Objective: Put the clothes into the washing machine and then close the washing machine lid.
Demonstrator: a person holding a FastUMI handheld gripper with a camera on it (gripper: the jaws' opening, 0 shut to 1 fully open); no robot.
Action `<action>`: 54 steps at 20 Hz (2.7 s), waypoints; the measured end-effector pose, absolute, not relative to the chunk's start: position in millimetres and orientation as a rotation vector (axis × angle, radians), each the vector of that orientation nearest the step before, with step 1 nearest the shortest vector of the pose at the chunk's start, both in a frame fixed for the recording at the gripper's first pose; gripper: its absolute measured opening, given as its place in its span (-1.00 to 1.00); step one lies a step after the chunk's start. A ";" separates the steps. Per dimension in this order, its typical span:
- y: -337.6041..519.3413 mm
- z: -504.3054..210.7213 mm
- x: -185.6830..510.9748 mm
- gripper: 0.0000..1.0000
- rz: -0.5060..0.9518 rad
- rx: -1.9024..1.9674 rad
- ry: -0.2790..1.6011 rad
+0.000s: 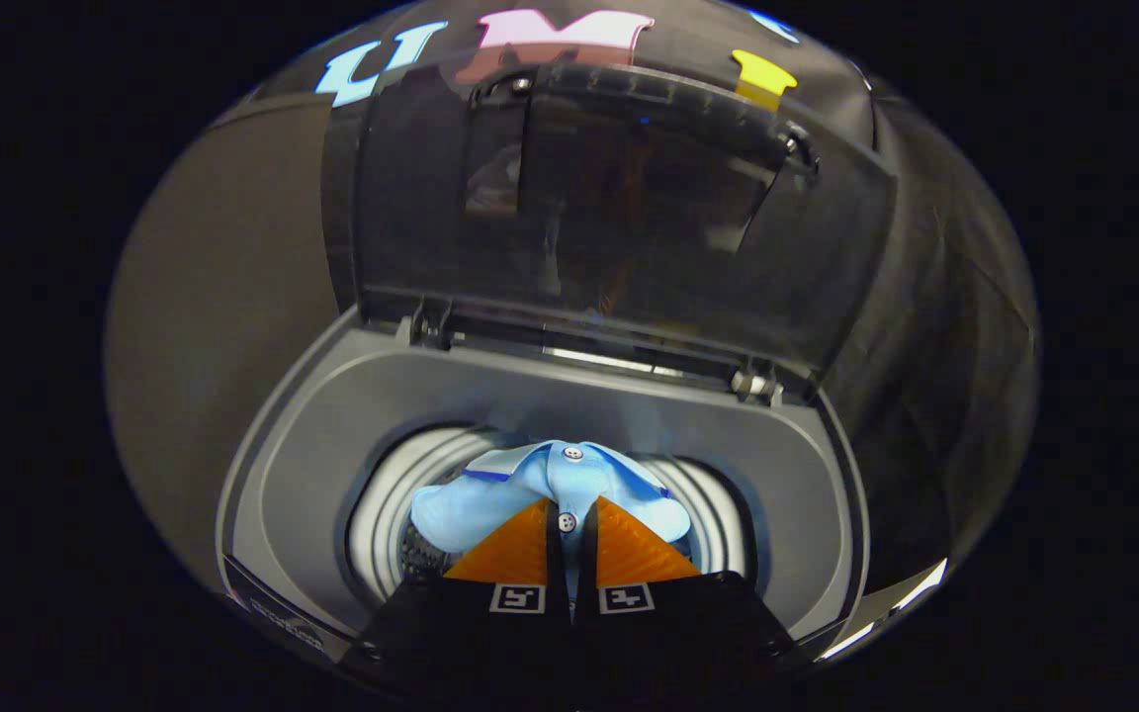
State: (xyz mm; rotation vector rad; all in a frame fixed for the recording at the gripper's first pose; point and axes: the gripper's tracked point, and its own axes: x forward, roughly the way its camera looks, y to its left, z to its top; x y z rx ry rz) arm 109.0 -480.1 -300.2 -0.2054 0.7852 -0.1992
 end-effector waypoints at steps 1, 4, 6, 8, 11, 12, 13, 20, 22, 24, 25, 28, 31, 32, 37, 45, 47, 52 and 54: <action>-480.2 -309.6 106.1 -0.90 -0.198 -0.203 0.822; -481.6 -322.7 102.7 -0.90 -0.195 -0.204 0.884; -478.2 -329.0 99.4 -0.89 -0.193 -0.173 0.919; -475.5 -334.5 95.0 -0.89 -0.180 -0.143 0.952; -479.8 -340.7 90.4 -0.85 -0.194 -0.159 0.993; -481.0 -344.5 87.3 -0.40 -0.196 -0.153 1.011; -474.6 -341.4 89.3 0.04 -0.186 -0.135 1.011; -457.1 -333.2 93.4 0.98 -0.126 -0.102 0.989; -455.9 -327.5 93.9 0.98 -0.129 -0.103 0.978; -453.1 -322.4 94.3 0.98 -0.128 -0.098 0.968; -452.0 -319.6 95.4 0.98 -0.128 -0.097 0.960; -445.5 -301.4 99.2 0.98 -0.119 -0.093 0.921; -439.7 -274.4 103.3 0.98 -0.115 -0.093 0.858; -437.3 -264.3 105.3 0.98 -0.112 -0.089 0.835; -433.5 -192.1 126.1 0.98 -0.126 -0.080 0.687; -456.9 -32.5 205.3 0.97 -0.175 -0.071 0.379; -462.9 -9.4 231.9 0.97 -0.187 -0.058 0.353; -489.7 -11.2 282.3 0.97 -0.229 -0.015 0.369; -491.3 -23.4 295.1 0.97 -0.218 0.001 0.393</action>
